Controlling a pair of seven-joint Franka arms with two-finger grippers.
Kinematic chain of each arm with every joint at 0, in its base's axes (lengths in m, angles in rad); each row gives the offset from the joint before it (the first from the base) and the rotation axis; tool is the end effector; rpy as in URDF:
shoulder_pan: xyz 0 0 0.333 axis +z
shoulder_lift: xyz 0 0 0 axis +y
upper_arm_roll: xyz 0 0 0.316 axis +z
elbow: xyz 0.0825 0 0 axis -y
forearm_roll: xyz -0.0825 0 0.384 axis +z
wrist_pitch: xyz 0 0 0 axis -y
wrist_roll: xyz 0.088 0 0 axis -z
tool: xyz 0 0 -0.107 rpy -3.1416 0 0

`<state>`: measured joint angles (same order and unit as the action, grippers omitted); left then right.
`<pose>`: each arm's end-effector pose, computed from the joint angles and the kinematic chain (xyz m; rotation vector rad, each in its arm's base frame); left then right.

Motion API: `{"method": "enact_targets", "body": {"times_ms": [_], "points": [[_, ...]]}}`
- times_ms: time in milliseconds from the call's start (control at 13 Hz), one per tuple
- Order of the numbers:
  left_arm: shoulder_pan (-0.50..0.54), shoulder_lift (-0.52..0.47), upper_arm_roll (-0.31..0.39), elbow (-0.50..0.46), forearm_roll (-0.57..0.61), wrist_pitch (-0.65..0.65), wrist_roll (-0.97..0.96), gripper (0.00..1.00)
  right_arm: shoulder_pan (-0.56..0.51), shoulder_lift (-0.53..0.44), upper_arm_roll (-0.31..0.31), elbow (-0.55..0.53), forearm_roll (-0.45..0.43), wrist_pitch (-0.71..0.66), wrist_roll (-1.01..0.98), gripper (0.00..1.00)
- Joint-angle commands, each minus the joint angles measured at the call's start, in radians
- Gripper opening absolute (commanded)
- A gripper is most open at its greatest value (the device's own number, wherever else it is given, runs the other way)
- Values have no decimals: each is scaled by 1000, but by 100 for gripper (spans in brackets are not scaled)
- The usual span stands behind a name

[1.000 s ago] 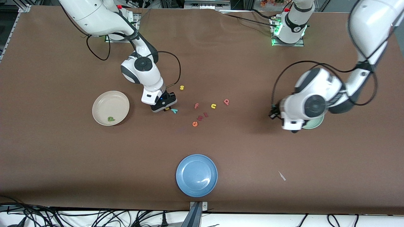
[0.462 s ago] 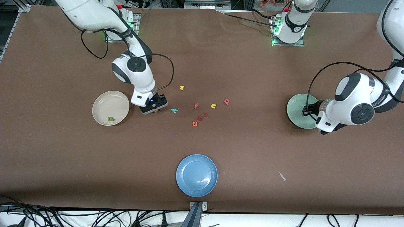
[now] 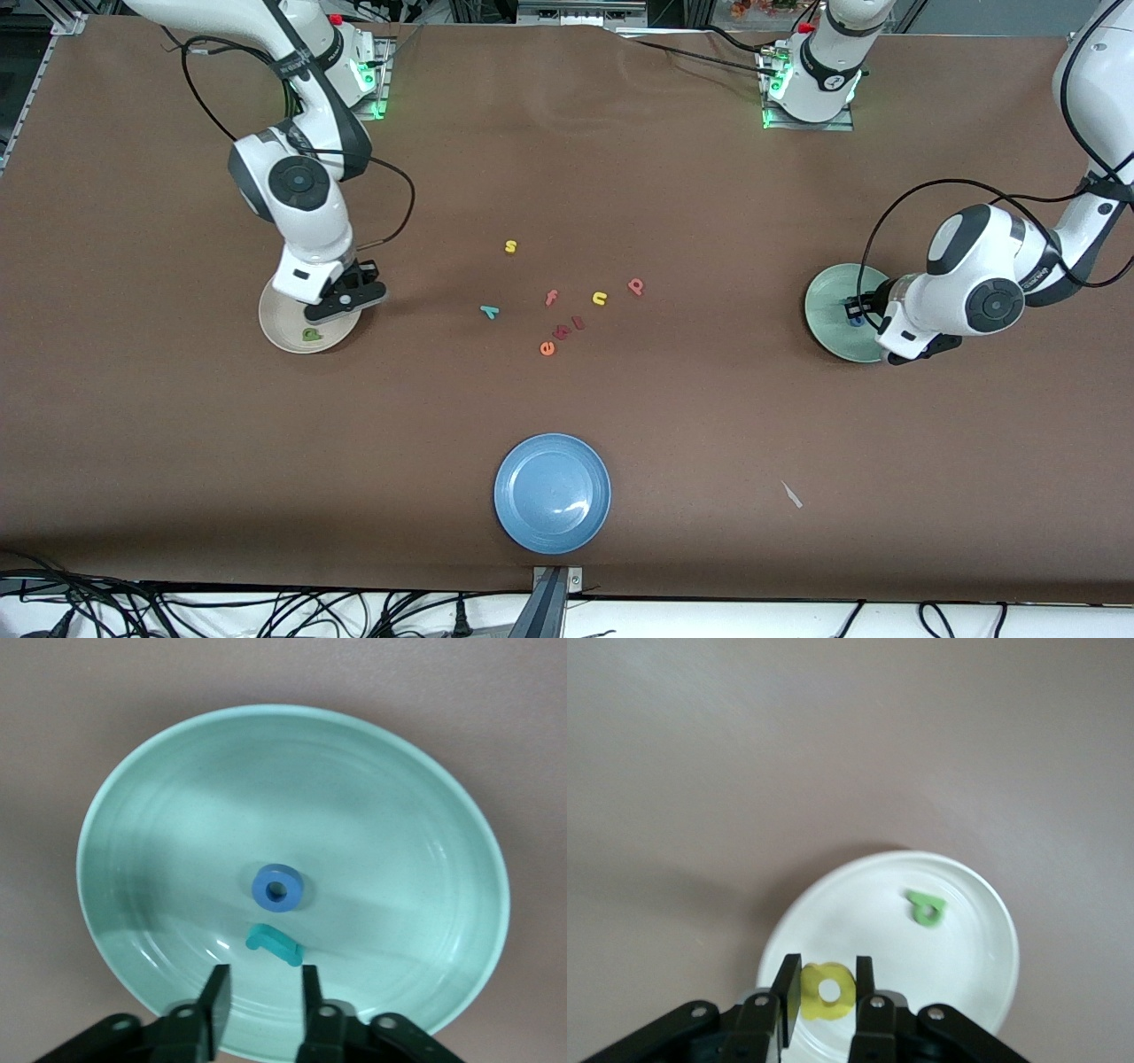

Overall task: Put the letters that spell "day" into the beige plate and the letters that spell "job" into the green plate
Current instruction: 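Drop the D on the white plate while the left gripper drops the hook, then grasp the cyan Y with the right gripper while the left gripper grasps the pink D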

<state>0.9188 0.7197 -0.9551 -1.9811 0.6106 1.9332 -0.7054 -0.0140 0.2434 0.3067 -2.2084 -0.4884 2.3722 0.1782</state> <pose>0.5587 0.0225 0.2047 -2.9856 -0.4863 0.5651 0.5235 0.1523 0.2690 2.8020 0.6738 0.0087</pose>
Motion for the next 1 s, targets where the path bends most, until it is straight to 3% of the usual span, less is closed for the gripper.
{"method": "enact_targets", "body": {"times_ms": [0,77,154,385,615,769,923], "points": [[-1,-39,-78,30,-32,-49,-14,100,-20,-26,-21,-60,22,-27,-28,35],[0,-40,-118,34,-75,-77,-63,100,-20,-23,-30,-66,25,-21,-28,49],[-1,-40,-160,36,-92,-80,-148,100,-20,-21,-31,-67,27,-21,-28,76],[-122,-29,-212,36,-113,-60,-470,100,-20,-15,-28,-59,75,-18,-17,80],[-269,-8,-199,21,-117,133,-737,100,-15,32,43,11,215,16,-2,80],[-415,-6,-107,24,-109,223,-854,100,12,106,86,108,248,16,103,79],[-556,-5,3,25,-103,332,-957,100,80,177,88,189,248,18,252,79]]}}
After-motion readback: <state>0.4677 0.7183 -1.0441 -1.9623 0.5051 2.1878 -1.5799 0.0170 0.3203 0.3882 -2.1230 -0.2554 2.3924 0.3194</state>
